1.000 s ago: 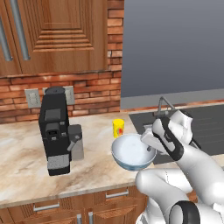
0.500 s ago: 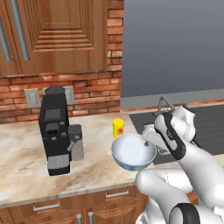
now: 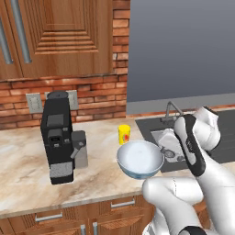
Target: Pick the cup and bowl from the counter and place them on the counter next to the sink.
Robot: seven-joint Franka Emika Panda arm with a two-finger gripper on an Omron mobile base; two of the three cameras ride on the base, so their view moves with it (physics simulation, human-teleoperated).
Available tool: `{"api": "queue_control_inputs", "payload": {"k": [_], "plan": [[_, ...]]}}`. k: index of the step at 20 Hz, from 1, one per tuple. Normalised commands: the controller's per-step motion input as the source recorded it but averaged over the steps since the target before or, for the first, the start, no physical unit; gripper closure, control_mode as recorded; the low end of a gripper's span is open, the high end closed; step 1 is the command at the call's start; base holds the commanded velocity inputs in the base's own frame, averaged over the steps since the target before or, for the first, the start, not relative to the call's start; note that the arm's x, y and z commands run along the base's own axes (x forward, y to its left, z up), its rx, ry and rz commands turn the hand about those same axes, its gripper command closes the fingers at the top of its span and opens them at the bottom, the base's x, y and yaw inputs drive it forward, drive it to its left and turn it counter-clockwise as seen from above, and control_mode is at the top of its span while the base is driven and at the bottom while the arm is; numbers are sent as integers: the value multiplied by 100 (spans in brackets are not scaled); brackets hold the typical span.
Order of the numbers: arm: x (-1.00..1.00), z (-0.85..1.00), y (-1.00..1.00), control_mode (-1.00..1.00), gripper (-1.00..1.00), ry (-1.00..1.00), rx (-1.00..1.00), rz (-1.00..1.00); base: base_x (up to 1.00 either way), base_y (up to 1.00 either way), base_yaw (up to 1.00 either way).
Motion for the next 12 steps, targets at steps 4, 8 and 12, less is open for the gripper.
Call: {"api": "queue_control_inputs", "payload": {"k": [4, 8, 12], "plan": [[-80, 6, -15, -100, -100, -35, 0, 0, 0, 0, 0], [-54, 41, 0, -100, -100, -36, 0, 2, 0, 0, 0], [-9, 47, 0, -100, -100, -20, -6, 4, 0, 0, 0]]}}
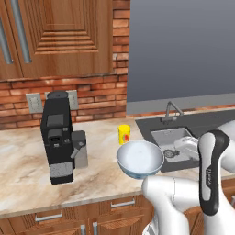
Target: Pick the cup and bowl from the counter and place them on the counter next to the sink.
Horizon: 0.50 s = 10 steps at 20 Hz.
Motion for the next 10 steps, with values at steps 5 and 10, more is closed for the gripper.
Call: {"api": "queue_control_inputs", "payload": {"k": [5, 10], "plan": [[-7, 34, 0, -100, -100, -3, -14, 4, 0, 0, 0], [-12, 14, 0, -100, -100, 0, -15, 2, 0, 0, 0]]}}
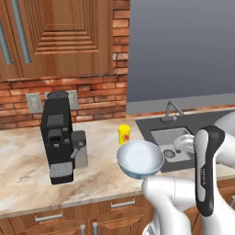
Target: Pick the cup and bowl from the counter and place them on the counter next to the sink.
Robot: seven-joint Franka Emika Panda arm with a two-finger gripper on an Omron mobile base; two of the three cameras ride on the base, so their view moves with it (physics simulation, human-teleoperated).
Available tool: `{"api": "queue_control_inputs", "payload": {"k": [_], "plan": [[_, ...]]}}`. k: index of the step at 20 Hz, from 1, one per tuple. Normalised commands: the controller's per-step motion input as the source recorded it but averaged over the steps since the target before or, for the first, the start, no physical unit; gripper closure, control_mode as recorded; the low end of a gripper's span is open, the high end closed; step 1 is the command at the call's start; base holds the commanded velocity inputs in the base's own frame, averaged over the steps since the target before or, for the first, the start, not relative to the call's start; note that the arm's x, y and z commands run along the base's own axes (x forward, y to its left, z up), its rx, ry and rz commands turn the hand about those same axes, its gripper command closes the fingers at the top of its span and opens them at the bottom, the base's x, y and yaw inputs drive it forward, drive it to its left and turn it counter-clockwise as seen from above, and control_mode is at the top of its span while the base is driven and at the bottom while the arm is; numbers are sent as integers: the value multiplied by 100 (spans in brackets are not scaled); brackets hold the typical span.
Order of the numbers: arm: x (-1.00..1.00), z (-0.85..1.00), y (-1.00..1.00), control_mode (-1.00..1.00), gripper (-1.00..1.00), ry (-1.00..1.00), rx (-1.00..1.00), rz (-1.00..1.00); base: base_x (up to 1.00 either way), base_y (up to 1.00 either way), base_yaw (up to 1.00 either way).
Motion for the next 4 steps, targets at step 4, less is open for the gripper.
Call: {"api": "queue_control_inputs", "payload": {"k": [4], "plan": [[-17, 7, 0, -100, -100, -2, -12, 1, 0, 0, 0]]}}
